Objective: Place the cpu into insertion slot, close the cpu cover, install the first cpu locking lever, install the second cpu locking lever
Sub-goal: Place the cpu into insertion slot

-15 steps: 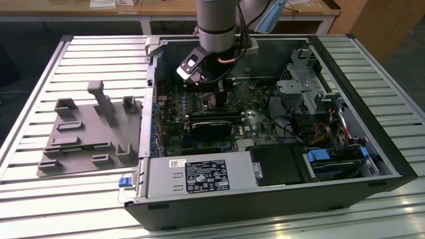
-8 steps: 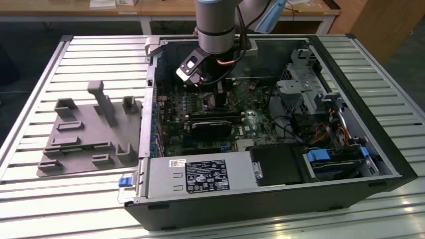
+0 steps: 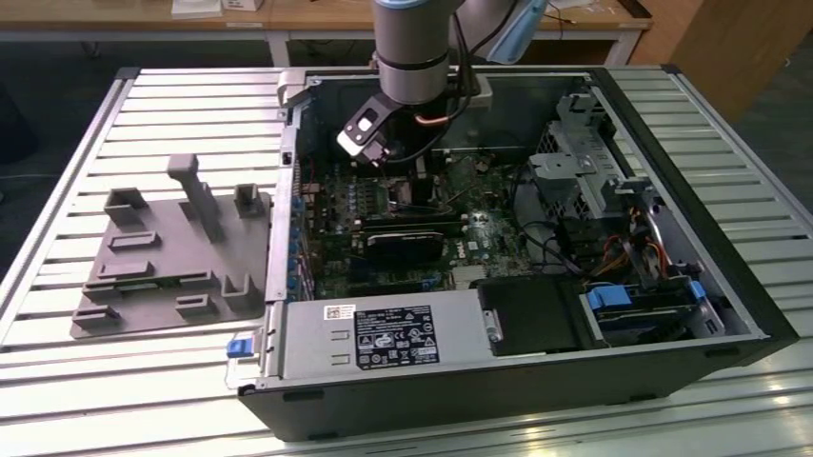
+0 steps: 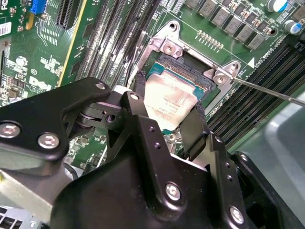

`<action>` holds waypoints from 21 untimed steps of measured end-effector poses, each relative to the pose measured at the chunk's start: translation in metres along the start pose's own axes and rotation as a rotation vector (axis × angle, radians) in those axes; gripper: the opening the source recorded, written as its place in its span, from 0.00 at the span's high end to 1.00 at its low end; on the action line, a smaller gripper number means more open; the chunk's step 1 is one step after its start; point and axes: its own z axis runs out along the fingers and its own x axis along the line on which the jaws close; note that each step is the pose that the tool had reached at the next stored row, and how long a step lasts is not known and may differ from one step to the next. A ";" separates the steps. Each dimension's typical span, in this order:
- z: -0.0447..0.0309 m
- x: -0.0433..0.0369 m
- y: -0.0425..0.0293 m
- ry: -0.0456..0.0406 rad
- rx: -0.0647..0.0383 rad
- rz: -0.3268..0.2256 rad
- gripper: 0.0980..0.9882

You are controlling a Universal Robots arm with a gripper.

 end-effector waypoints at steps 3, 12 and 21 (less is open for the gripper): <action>0.0015 0.0003 -0.0005 0.0015 0.000 -0.009 0.51; 0.0051 0.0022 -0.0030 0.0029 0.000 -0.015 0.51; 0.0073 0.0026 -0.0035 0.0058 0.000 -0.023 0.51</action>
